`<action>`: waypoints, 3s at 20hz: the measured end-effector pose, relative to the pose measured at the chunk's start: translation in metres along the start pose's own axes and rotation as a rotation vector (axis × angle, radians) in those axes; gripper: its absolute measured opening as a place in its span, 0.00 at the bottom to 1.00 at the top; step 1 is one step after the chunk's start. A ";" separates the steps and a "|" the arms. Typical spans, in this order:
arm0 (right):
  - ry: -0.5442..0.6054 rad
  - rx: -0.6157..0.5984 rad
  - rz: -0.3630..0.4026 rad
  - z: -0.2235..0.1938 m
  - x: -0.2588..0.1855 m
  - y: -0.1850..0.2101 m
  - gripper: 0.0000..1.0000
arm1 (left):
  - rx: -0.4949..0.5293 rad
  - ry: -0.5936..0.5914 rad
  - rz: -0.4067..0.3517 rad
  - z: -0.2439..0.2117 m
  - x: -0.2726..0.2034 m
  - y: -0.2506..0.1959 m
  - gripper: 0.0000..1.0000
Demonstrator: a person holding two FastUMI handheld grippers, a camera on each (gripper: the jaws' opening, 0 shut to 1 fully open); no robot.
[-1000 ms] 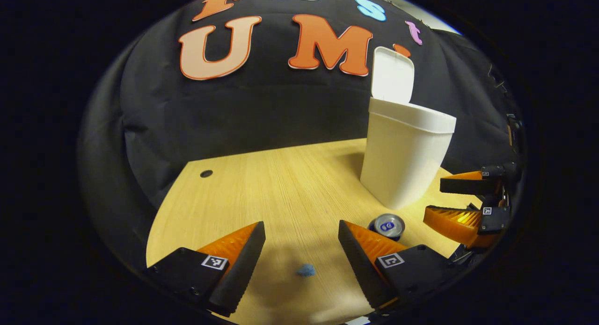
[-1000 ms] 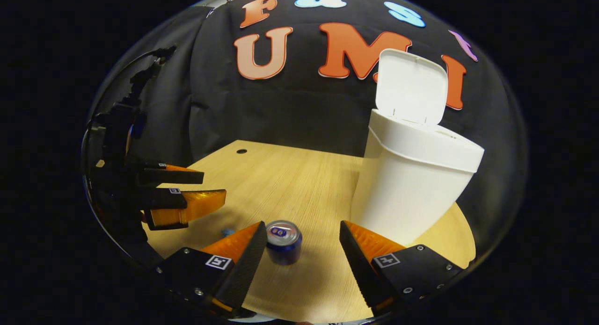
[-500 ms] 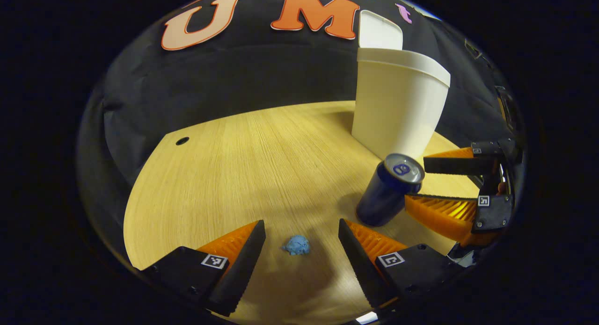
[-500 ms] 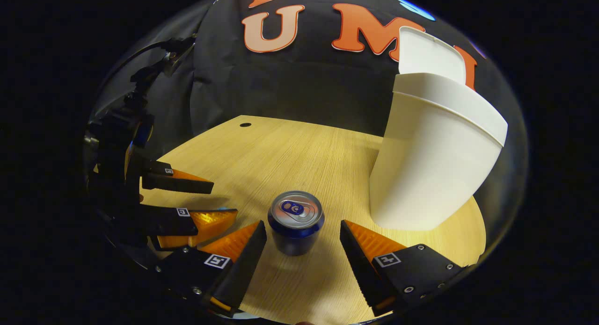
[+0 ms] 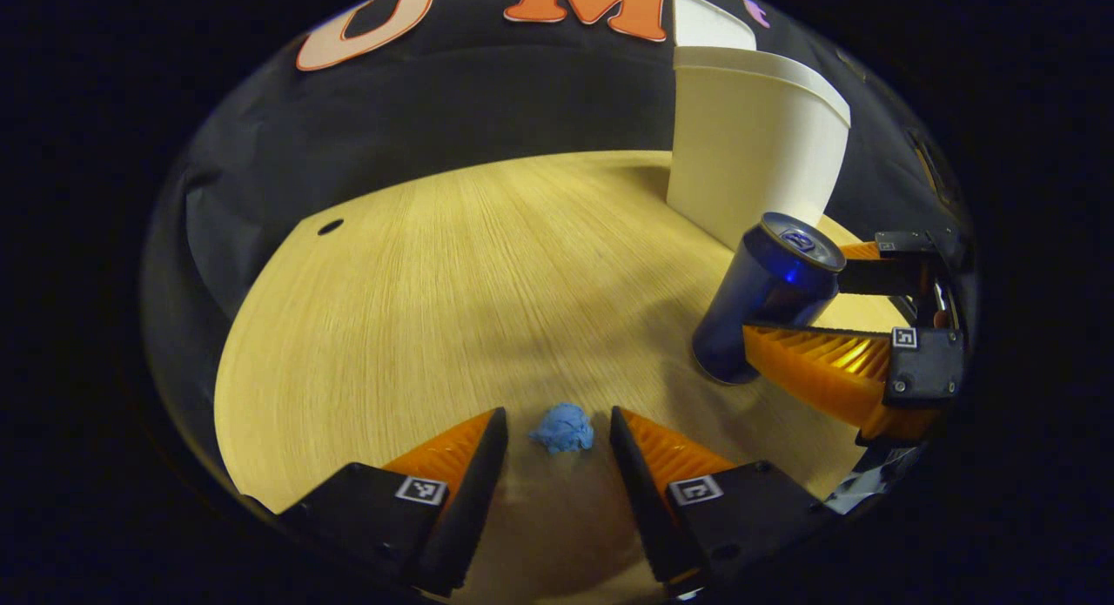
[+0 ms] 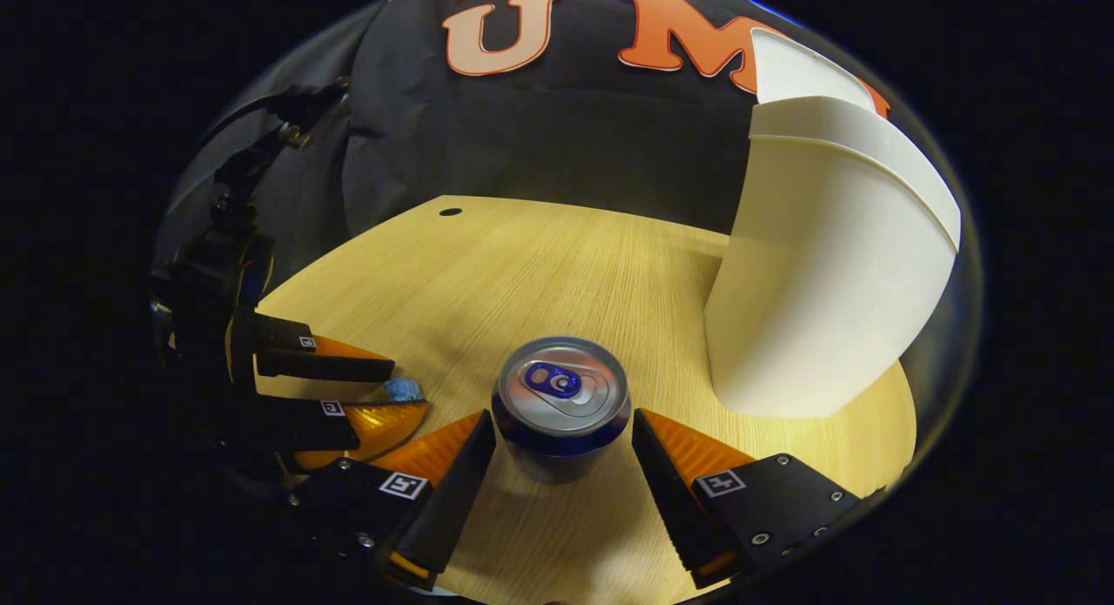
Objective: Press the lid of the desktop garbage bin to open it, pick up the crumpled paper on the desktop and throw it into the bin, then pick up the pop can on the desktop and drop it into the bin, and finally close the garbage bin lid.
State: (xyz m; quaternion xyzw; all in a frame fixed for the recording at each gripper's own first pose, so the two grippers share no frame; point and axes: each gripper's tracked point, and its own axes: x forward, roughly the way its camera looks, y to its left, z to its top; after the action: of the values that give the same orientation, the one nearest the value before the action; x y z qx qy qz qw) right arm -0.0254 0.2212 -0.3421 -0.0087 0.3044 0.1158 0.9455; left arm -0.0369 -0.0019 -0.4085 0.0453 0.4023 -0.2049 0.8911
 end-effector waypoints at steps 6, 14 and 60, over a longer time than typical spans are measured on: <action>0.012 0.009 0.011 0.003 0.003 0.000 0.88 | -0.039 0.014 -0.007 0.026 0.003 0.001 0.28; -0.020 0.022 -0.012 0.024 -0.016 -0.005 0.80 | -0.042 -0.039 -0.022 0.041 -0.027 0.025 0.23; -0.138 0.111 -0.276 0.019 -0.169 -0.216 0.80 | 0.153 -0.491 -0.244 0.387 -0.081 -0.217 0.29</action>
State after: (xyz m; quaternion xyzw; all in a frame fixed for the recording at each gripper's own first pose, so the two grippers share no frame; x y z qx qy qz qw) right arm -0.0994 -0.0234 -0.2408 0.0097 0.2404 -0.0321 0.9701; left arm 0.0986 -0.2681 -0.0706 0.0125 0.1603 -0.3453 0.9246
